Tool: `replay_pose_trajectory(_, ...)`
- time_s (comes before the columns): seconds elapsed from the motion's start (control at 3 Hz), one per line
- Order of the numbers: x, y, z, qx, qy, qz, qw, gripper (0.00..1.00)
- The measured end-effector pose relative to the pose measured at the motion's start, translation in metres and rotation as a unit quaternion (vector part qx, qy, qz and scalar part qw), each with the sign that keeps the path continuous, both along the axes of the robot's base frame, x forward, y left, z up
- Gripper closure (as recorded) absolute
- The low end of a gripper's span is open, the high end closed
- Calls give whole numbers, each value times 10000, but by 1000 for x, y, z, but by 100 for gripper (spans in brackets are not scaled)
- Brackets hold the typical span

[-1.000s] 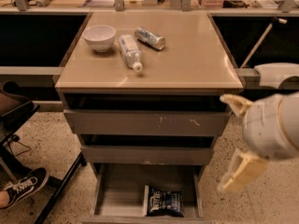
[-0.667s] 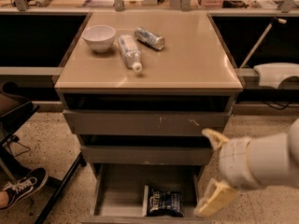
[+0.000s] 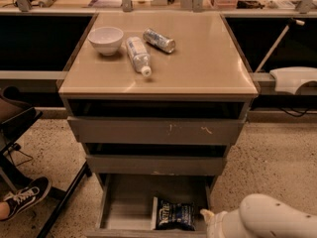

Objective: Pick blue chip bag from bottom drawer and place on counter

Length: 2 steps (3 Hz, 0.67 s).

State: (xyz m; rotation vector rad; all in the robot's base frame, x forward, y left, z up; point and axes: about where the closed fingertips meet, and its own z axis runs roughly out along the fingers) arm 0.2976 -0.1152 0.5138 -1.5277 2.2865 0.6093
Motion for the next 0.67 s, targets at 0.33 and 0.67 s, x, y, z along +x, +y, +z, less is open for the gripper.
replay_pose_trajectory(0.33,-20,0,-102,-116,804,-493,9955,0)
replay_pose_trajectory(0.67,-20,-1,-102,-117,801,-488,9955,0)
